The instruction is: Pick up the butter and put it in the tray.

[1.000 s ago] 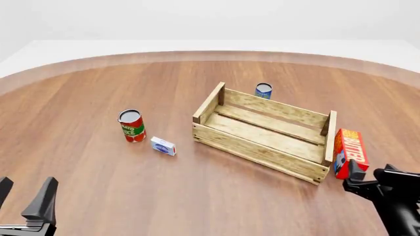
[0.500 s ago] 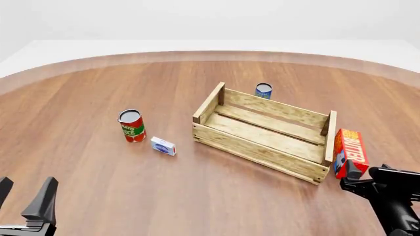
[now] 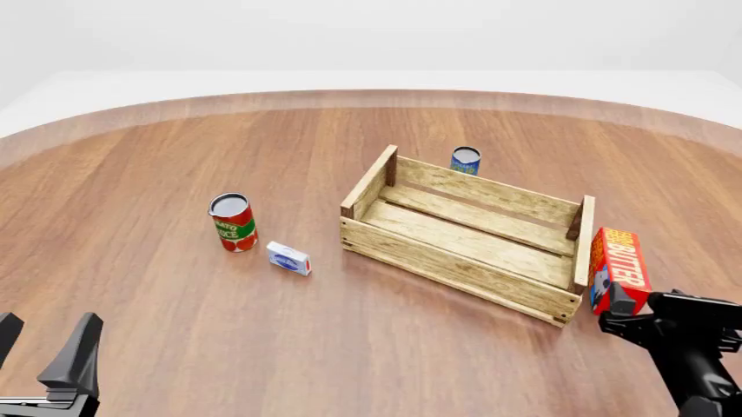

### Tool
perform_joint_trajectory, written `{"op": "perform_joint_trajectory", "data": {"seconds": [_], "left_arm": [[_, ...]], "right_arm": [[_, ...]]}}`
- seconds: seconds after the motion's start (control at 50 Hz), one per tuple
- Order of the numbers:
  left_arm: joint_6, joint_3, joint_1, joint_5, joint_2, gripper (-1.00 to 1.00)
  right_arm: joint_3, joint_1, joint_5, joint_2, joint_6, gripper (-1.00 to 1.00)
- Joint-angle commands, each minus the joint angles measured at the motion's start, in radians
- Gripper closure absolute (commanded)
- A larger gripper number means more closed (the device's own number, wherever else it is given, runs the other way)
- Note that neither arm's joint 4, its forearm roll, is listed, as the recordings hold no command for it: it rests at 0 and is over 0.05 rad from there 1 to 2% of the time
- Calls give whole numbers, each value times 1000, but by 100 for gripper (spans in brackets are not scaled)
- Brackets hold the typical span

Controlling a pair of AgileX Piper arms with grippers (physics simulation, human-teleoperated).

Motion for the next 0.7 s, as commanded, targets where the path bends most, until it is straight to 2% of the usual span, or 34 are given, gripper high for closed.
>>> {"op": "perform_joint_trajectory", "data": {"seconds": [0.02, 0.7], "left_arm": [[0, 0, 0, 0, 0, -100], [0, 0, 0, 0, 0, -100]], "right_arm": [[-20, -3, -11, 41, -1, -100], [-81, 6, -30, 158, -13, -100]]}}
